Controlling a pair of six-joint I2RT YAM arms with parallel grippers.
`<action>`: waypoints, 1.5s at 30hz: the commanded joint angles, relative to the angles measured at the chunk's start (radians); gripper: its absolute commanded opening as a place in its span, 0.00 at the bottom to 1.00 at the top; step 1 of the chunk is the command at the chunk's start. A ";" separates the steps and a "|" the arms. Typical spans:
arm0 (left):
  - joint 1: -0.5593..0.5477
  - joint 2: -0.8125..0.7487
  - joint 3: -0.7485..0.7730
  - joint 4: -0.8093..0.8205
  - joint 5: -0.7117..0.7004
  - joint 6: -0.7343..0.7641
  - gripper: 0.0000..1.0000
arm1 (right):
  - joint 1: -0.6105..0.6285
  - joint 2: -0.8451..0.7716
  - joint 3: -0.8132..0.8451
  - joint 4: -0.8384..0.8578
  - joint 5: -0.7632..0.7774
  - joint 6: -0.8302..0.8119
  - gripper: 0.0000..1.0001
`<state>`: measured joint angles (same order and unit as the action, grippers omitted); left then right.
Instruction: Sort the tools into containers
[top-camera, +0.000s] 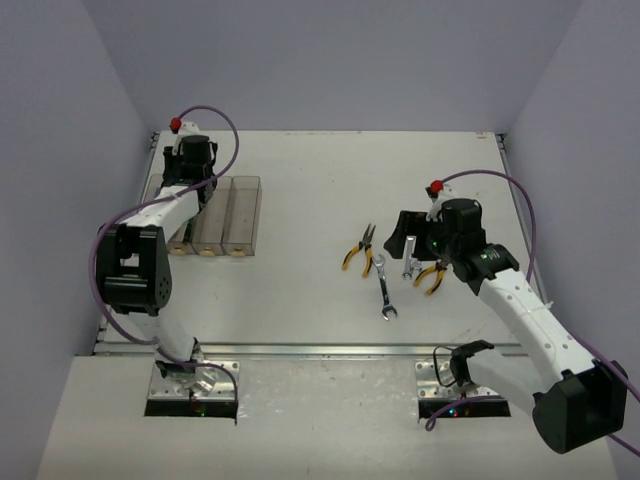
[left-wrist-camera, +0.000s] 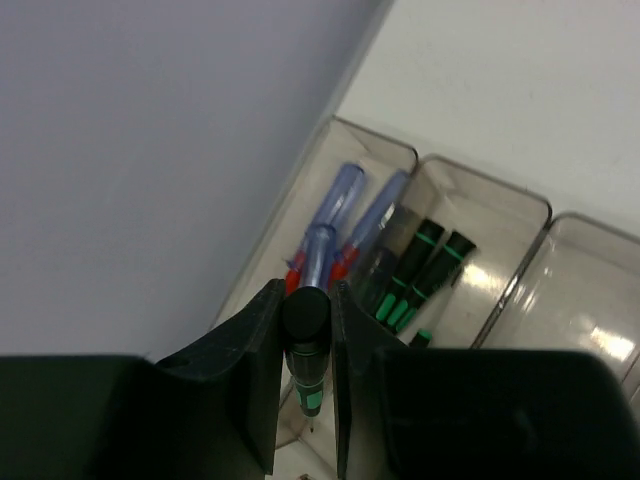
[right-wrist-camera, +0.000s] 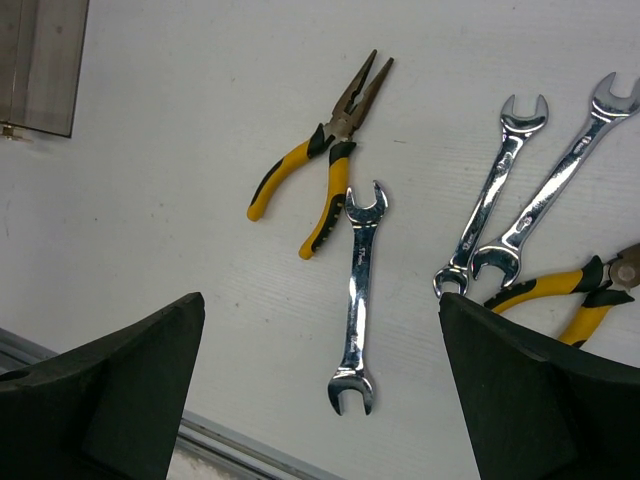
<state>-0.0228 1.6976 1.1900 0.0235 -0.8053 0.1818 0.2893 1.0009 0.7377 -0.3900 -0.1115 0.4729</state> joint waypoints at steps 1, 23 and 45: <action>0.006 0.076 0.006 -0.095 0.076 -0.050 0.23 | -0.002 0.000 -0.003 0.023 -0.006 -0.010 0.99; -0.008 -0.875 -0.264 -0.347 0.996 -0.503 1.00 | -0.001 0.204 0.070 -0.080 0.165 0.085 0.99; -0.061 -1.240 -0.588 -0.303 1.065 -0.497 1.00 | 0.241 0.734 0.297 -0.056 0.254 0.264 0.33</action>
<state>-0.0661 0.4578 0.5938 -0.3241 0.2392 -0.3058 0.5010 1.7074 0.9874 -0.4534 0.1028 0.6906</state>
